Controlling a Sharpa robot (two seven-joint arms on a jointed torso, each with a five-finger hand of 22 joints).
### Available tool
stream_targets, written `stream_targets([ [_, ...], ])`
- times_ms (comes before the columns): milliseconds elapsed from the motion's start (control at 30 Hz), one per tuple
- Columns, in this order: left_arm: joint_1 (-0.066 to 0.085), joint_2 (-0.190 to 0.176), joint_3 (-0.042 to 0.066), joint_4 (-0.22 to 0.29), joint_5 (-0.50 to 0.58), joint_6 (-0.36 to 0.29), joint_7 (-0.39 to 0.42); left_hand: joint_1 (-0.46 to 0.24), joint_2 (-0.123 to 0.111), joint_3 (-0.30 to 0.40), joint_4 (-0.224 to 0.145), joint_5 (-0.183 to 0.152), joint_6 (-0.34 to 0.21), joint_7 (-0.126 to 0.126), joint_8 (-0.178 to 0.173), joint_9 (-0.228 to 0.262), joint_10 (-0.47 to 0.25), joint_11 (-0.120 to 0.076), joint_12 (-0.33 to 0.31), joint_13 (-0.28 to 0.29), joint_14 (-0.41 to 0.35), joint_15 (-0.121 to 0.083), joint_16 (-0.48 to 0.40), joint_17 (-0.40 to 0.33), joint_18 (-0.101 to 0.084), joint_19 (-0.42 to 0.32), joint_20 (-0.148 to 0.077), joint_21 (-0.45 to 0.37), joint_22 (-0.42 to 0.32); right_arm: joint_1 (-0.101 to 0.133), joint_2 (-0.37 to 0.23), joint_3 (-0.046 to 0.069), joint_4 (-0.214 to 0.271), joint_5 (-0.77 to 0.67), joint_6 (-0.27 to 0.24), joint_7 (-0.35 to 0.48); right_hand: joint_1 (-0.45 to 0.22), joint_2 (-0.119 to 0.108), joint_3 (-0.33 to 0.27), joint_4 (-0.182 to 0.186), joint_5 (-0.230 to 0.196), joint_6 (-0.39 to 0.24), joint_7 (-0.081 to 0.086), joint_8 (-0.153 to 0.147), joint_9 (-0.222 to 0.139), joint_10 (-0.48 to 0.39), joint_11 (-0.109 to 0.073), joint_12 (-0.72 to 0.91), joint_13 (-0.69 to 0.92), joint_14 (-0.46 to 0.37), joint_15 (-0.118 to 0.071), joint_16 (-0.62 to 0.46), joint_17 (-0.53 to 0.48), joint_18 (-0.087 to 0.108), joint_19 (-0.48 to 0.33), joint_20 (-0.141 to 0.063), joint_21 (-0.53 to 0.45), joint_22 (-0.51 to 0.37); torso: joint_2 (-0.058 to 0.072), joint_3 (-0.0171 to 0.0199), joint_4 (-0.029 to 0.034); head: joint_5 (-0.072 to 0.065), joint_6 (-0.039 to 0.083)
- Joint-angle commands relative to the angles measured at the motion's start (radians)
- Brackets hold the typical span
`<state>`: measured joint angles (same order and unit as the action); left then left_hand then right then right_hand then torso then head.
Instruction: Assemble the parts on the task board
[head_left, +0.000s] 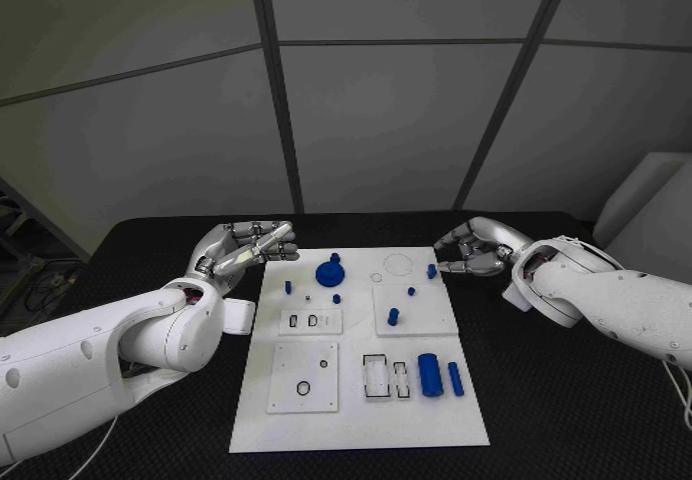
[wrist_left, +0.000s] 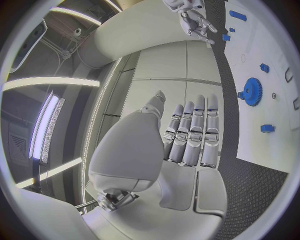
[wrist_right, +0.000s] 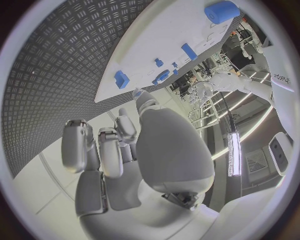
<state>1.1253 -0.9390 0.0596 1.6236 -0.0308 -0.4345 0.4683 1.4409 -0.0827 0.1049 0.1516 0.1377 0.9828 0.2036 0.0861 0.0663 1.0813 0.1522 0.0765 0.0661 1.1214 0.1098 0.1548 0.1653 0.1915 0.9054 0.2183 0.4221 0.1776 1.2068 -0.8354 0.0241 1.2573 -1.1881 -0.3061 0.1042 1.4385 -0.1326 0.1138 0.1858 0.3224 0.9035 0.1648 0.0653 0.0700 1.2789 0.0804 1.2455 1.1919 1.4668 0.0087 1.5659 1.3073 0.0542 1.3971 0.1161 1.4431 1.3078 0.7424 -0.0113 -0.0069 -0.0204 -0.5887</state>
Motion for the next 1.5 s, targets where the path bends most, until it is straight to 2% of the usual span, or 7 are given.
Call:
stream_targets([
  [33,0.001,0.002,0.001,0.0,-0.007,0.015,0.004,-0.01,0.003,-0.001,-0.006,-0.005,0.002,0.007,-0.004,0.0,0.002,0.007,-0.004,0.001,-0.004,0.003,-0.007,0.002,-0.013,-0.005,-0.001,-0.006,-0.001,-0.004,0.009,0.0,-0.01,0.02,0.025,0.009,0.012,0.003,0.002,-0.007,0.001,-0.006,0.001,-0.004,-0.002,-0.007,-0.001,-0.002,-0.001,0.097,-0.001,-0.006,0.237,0.003,-0.008,0.001,-0.004,0.004,0.001,-0.0015,-0.0001,0.001,-0.003],
  [367,0.001,0.002,0.001,-0.002,-0.007,0.014,0.003,-0.01,0.003,-0.002,-0.007,-0.005,0.003,0.007,-0.004,0.0,0.003,0.006,-0.003,0.001,-0.004,0.003,-0.008,0.002,-0.013,-0.006,-0.001,-0.006,-0.001,-0.018,0.03,0.0,-0.031,0.009,0.046,0.002,0.018,0.006,0.003,-0.01,0.0,-0.004,0.003,-0.001,-0.001,-0.004,0.001,0.001,0.002,0.097,0.0,-0.006,0.237,0.004,-0.009,0.002,-0.004,0.003,0.0,-0.0023,-0.0008,0.003,-0.008],
  [667,0.001,0.002,0.001,-0.004,-0.007,0.014,0.003,-0.01,0.003,-0.002,-0.007,-0.005,0.003,0.007,-0.004,0.0,0.004,0.006,-0.004,0.001,-0.004,0.003,-0.008,0.002,-0.013,-0.006,0.0,-0.006,-0.001,-0.019,0.039,0.0,-0.046,0.006,0.047,-0.003,0.022,0.013,0.005,-0.012,0.001,0.011,0.005,0.006,0.002,0.002,0.003,0.006,0.008,0.098,0.002,-0.005,0.239,0.003,-0.007,0.004,-0.003,0.005,0.0,-0.0022,0.0003,0.002,-0.01],
  [900,0.001,0.004,0.001,-0.006,-0.007,0.014,0.002,-0.01,0.003,-0.002,-0.007,-0.005,0.004,0.007,-0.004,0.0,0.004,0.006,-0.004,0.001,-0.004,0.003,-0.008,0.002,-0.013,-0.007,0.0,-0.006,-0.001,-0.02,0.05,0.0,-0.055,-0.002,0.059,-0.007,0.026,0.025,0.011,-0.015,0.001,0.046,0.005,0.022,0.008,0.011,0.003,0.016,0.017,0.098,0.003,-0.005,0.241,0.002,-0.004,0.005,-0.002,0.009,0.0,-0.0016,-0.0007,0.004,-0.013],
  [1033,0.001,0.004,0.001,-0.007,-0.007,0.014,0.002,-0.01,0.003,-0.002,-0.007,-0.005,0.004,0.007,-0.004,0.0,0.004,0.006,-0.004,0.001,-0.004,0.003,-0.008,0.002,-0.013,-0.007,0.0,-0.006,-0.001,-0.02,0.054,0.0,-0.057,-0.01,0.069,-0.01,0.026,0.026,0.011,-0.015,0.001,0.052,0.004,0.025,0.009,0.014,0.002,0.019,0.02,0.098,0.002,-0.005,0.241,0.002,-0.003,0.005,-0.001,0.011,0.0,-0.0029,-0.001,0.004,-0.015],
  [1500,0.001,0.002,0.001,-0.009,-0.007,0.014,0.001,-0.01,0.003,-0.002,-0.007,-0.005,0.004,0.007,-0.004,0.0,0.004,0.006,-0.004,0.001,-0.004,0.003,-0.008,0.002,-0.013,-0.007,0.0,-0.006,-0.001,-0.024,0.063,0.0,-0.067,-0.024,0.075,-0.02,0.026,0.025,0.011,-0.016,0.0,0.053,0.004,0.026,0.009,0.014,0.002,0.019,0.021,0.099,0.002,-0.004,0.243,0.002,-0.002,0.005,0.0,0.012,0.0,-0.0025,-0.0006,0.005,-0.02],
])
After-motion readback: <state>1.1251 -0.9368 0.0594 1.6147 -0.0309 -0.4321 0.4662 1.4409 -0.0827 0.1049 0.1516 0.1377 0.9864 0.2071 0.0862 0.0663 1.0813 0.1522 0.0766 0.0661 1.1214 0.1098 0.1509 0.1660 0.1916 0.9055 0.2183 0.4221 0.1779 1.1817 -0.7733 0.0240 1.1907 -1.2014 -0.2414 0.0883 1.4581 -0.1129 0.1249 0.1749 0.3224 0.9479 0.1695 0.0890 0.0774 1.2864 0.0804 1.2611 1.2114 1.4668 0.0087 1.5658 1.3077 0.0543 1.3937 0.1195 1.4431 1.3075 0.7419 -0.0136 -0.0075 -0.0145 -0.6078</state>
